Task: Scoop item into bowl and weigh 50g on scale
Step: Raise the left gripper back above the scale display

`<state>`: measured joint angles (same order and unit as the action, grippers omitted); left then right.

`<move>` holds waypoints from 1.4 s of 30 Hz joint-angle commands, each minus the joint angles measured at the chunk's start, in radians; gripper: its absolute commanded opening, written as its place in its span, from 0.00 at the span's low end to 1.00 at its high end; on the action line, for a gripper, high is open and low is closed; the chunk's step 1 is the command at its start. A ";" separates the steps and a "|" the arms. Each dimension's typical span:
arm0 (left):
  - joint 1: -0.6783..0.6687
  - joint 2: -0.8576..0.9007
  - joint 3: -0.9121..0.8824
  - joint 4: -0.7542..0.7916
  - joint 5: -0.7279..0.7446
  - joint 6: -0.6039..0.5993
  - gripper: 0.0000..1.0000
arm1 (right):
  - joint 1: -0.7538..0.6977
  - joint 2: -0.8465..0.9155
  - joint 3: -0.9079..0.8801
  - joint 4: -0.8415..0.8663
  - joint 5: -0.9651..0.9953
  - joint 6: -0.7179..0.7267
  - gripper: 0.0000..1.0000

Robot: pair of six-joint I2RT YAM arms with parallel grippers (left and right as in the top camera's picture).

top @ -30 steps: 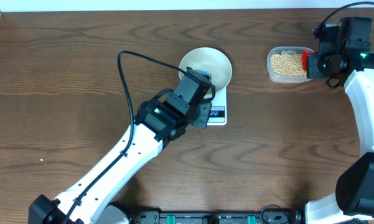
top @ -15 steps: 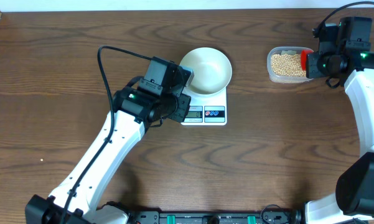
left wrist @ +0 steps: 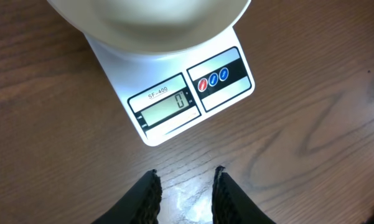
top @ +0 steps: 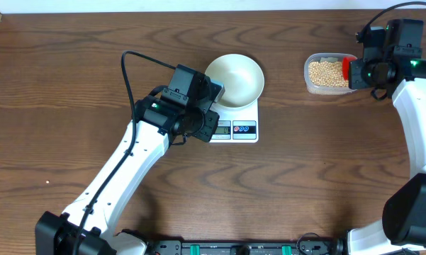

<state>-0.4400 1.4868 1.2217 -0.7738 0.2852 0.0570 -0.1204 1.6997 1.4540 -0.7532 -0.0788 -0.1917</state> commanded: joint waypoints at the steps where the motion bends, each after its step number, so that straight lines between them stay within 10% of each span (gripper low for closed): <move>1: 0.002 0.010 -0.010 0.007 -0.010 0.009 0.34 | -0.005 0.004 0.018 0.002 -0.010 0.004 0.01; 12: 0.001 0.010 -0.010 0.017 -0.077 -0.032 0.47 | -0.005 0.004 0.018 0.006 -0.010 0.003 0.01; 13: 0.001 0.010 -0.010 0.019 -0.077 -0.032 0.52 | -0.005 0.004 0.018 0.006 -0.010 0.003 0.01; 14: 0.001 0.010 -0.010 0.020 -0.077 -0.032 0.88 | -0.005 0.004 0.018 0.006 -0.010 0.003 0.01; 15: 0.001 0.010 -0.010 0.019 -0.077 -0.032 0.95 | -0.005 0.004 0.018 0.006 -0.010 0.003 0.01; 42: 0.001 0.010 -0.010 0.019 -0.077 -0.032 0.96 | -0.005 0.004 0.018 -0.082 -0.113 0.004 0.01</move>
<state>-0.4404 1.4868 1.2217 -0.7544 0.2218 0.0238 -0.1204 1.6997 1.4540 -0.8288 -0.1696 -0.1921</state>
